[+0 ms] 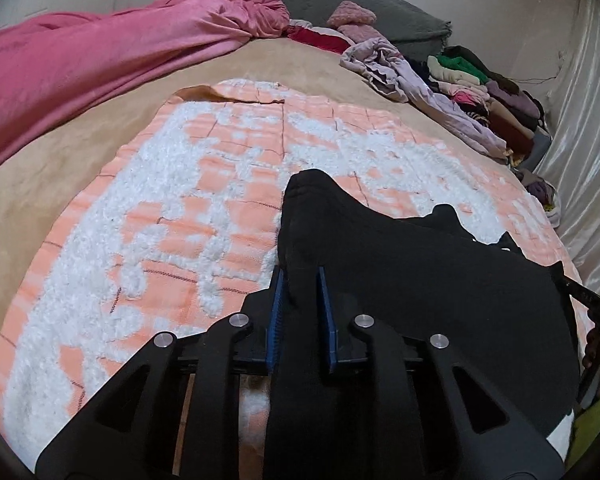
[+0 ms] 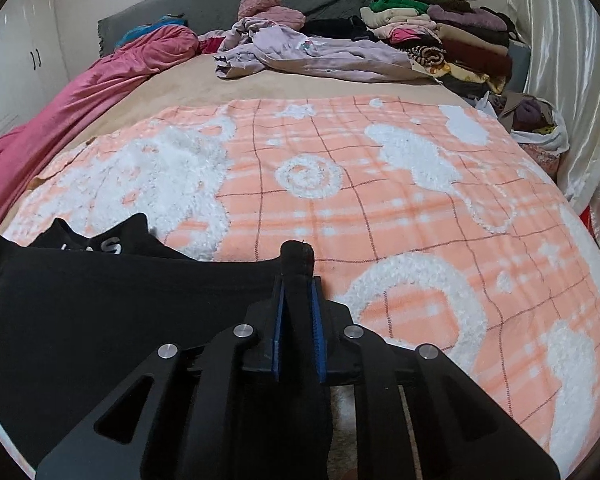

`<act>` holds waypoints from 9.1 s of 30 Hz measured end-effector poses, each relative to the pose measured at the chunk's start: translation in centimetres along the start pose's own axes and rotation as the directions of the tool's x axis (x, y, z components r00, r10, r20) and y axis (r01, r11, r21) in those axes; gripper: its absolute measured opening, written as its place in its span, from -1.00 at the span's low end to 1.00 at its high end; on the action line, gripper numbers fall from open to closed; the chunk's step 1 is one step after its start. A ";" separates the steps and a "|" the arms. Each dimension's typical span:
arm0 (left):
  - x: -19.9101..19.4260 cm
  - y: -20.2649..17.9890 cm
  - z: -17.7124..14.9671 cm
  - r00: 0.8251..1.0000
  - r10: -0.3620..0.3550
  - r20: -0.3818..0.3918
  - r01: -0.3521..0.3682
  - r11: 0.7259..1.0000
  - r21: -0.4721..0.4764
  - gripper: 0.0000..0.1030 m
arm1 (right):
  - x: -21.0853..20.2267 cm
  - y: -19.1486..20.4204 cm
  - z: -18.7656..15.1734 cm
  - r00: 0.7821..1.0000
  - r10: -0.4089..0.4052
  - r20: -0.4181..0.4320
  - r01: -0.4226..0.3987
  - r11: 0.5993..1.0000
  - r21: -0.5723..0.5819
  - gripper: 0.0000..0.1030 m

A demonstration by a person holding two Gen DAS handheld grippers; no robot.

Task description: Fold small clothes

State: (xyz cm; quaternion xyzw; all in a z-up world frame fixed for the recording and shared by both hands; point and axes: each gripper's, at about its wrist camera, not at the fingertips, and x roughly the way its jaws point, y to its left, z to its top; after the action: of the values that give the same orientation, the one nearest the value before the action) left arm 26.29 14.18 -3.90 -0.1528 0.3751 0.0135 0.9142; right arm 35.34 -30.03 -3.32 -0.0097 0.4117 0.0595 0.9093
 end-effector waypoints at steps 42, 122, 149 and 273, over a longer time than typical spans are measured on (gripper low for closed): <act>-8.8 -2.7 -1.7 0.994 0.044 0.096 -0.049 0.997 0.051 -0.03 | -11.8 2.6 -5.5 0.986 0.120 0.118 -0.120 0.993 -0.014 0.04; -11.8 2.4 -6.3 0.995 0.101 0.021 -0.102 0.995 0.020 0.64 | -14.9 21.1 -12.0 0.951 0.304 0.048 -0.265 0.887 -0.377 0.79; -8.1 4.9 -4.3 0.980 0.197 -0.038 -0.198 0.980 -0.006 0.64 | -9.3 32.1 -14.6 0.972 0.234 0.039 -0.139 0.694 -0.707 0.78; 3.1 -27.9 1.3 0.920 -0.222 -0.322 0.269 0.957 0.108 -0.60 | -16.1 6.8 -13.9 0.886 0.277 0.373 -0.253 0.961 -0.113 -0.85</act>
State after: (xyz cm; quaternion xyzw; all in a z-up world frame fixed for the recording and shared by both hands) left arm 33.31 -12.29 2.37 -0.1298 0.4902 -0.1538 0.8481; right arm 13.64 -25.77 -0.21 0.0307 0.2206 0.1966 0.9548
